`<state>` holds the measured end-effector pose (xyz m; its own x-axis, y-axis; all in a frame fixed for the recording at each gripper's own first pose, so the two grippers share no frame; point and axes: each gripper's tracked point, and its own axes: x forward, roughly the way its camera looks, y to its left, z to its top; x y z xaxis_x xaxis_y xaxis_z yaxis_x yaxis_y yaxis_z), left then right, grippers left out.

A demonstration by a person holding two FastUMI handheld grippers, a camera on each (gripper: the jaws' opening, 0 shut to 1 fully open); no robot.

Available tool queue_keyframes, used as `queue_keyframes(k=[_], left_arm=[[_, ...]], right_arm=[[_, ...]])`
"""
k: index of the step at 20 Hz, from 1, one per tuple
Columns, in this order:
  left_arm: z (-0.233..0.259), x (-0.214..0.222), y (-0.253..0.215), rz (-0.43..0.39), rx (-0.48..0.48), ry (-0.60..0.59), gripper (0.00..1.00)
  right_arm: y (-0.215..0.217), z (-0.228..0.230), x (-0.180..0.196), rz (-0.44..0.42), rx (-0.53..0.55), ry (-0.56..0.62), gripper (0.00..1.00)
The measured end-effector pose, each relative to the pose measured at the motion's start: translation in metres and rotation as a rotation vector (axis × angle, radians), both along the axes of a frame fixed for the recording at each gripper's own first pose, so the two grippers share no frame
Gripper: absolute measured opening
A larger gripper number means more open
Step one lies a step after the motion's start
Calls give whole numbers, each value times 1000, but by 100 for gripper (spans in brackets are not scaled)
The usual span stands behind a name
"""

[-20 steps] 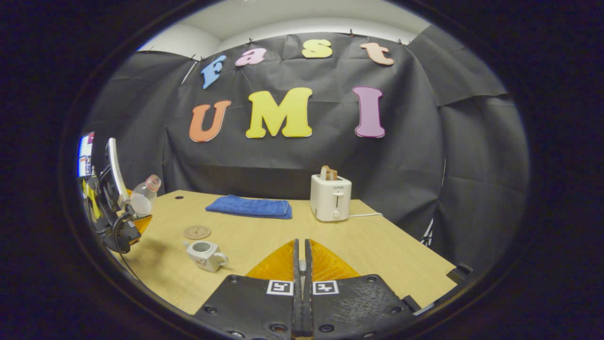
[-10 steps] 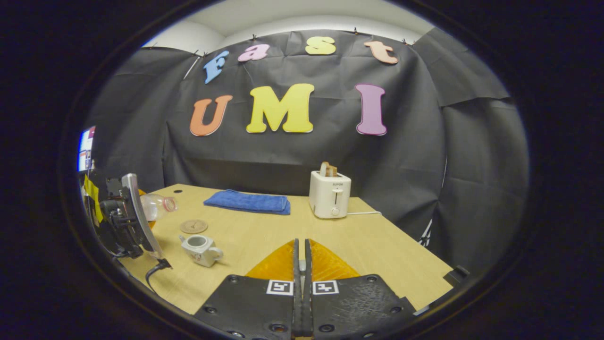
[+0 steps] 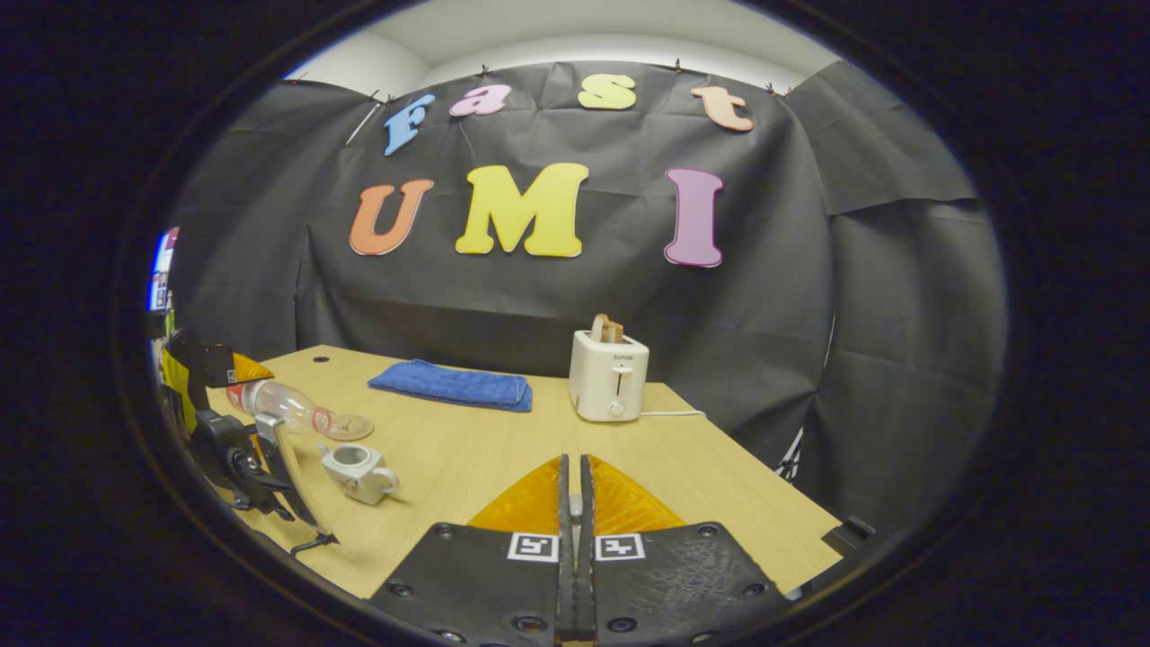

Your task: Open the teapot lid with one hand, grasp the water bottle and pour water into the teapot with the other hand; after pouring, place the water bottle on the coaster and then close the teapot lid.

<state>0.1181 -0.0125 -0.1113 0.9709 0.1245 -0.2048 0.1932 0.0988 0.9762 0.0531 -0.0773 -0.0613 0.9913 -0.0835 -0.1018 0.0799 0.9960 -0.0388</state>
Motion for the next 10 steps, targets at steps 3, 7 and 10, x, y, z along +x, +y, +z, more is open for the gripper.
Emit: queue_keyframes(k=[3,7,10], left_arm=[[2,-1,0,2,76,11,74],[7,-4,-3,-7,151,12,74],[15,-3,-7,-12,200,2,74]], right_arm=[[2,-1,1,9,1,2,0],[-4,0,2,-20,-14,-9,0],[-8,5,2,-38,7,-31,0]])
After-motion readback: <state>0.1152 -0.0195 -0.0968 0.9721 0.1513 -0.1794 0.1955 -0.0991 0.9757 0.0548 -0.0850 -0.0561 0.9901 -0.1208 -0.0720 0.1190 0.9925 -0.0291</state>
